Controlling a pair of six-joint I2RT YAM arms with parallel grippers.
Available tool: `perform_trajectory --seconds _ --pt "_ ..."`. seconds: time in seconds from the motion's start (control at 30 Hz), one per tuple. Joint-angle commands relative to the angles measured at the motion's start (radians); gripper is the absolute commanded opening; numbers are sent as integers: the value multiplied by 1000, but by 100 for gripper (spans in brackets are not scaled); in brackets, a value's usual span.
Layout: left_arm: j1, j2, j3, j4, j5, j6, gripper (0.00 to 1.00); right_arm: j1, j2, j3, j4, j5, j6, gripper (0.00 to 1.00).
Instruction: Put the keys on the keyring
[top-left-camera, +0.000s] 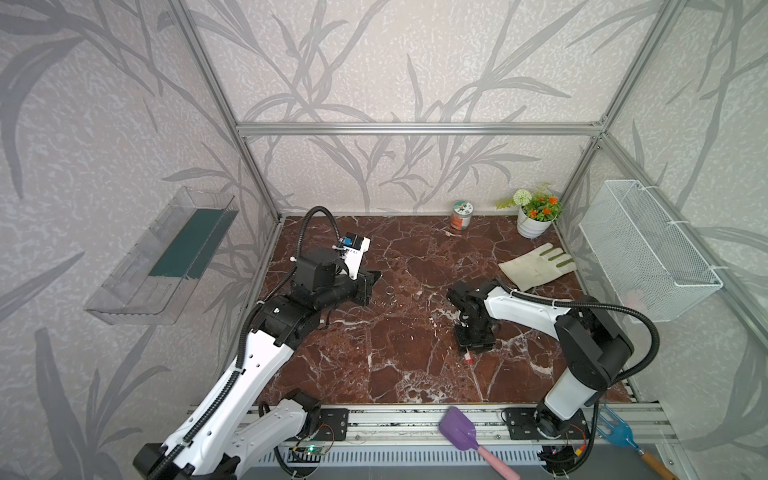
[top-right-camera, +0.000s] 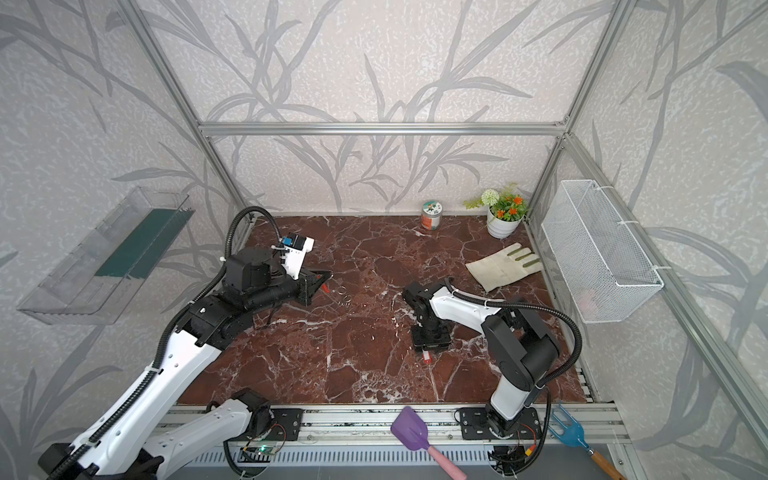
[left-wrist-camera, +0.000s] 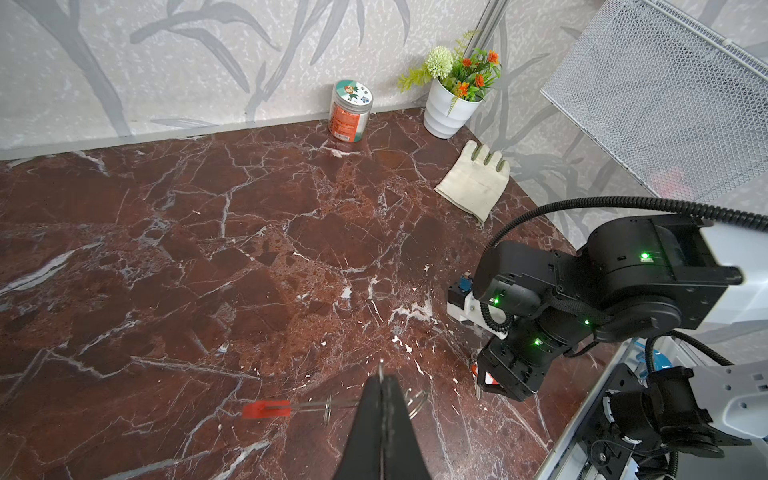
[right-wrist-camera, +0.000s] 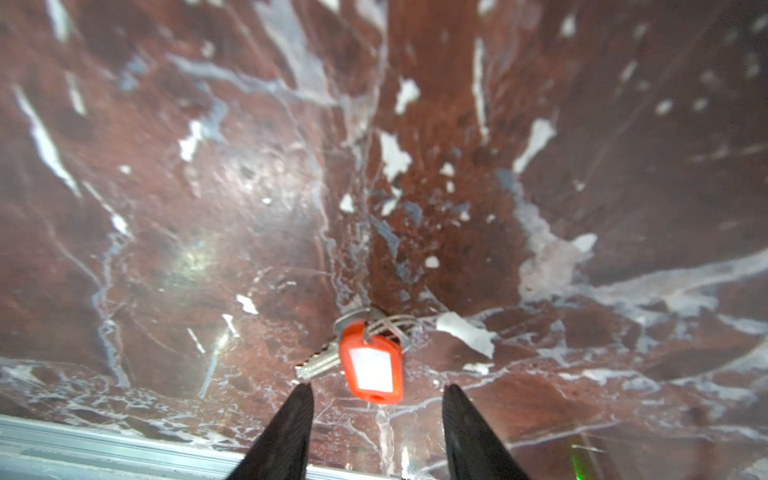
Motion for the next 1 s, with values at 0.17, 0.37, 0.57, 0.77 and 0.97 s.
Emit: perform_trajectory --seconds 0.17,0.37,0.57,0.77,0.97 --pt "1 -14 4 7 -1 12 0 34 68 22 -13 17 34 54" --pt "0 -16 1 7 0 13 0 53 66 -5 -47 66 9 47" --pt "0 -11 6 7 3 11 0 51 26 -31 -62 89 -11 35" --pt "0 -8 6 10 6 8 0 48 18 -36 -69 94 -47 24" --pt "1 -14 3 10 8 7 0 41 -26 -1 -108 124 -129 30"
